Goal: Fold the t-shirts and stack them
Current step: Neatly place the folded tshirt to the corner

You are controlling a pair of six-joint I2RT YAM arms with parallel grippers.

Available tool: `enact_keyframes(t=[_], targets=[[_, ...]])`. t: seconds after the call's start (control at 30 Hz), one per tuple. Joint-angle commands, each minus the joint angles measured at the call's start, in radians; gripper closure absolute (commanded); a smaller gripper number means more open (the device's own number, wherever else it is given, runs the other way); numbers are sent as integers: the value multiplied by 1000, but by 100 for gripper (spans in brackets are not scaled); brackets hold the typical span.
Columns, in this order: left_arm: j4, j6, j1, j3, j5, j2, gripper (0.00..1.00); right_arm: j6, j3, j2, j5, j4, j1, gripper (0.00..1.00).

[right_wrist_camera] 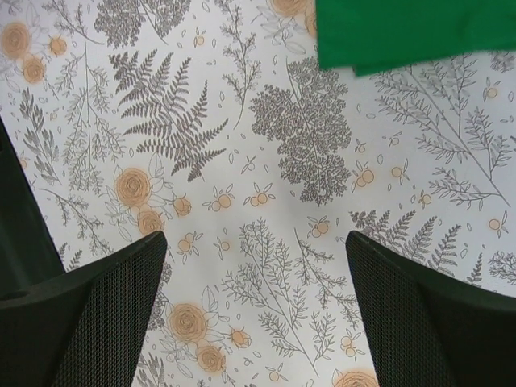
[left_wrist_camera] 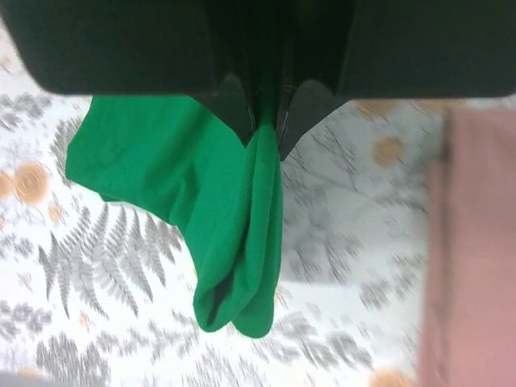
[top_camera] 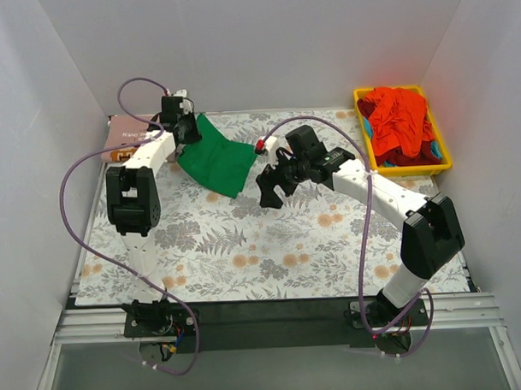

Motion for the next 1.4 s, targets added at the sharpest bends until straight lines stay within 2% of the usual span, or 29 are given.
enact_keyframes(t=[0.0,0.23,0.3,0.6,0.97,1.0,1.37], targets=[[-15,134,37,156,-34,24,100,-19,-14,-26,-27,14,-3,2],[-75,205,97,431,-37,138,100,-16,-3,-7,-45,11,-4,2],[-90,222,108,460,-42,147,100,-14,-1,-4,-47,9,-6,2],[-60,258,117,450,27,81,100,-4,12,16,-62,9,-4,2],[-43,340,117,477,21,18,100,1,14,23,-62,9,-4,2],[-41,347,149,479,19,12,100,0,15,26,-63,9,-4,2],[-38,360,155,470,18,-23,100,9,26,43,-68,9,-4,2]])
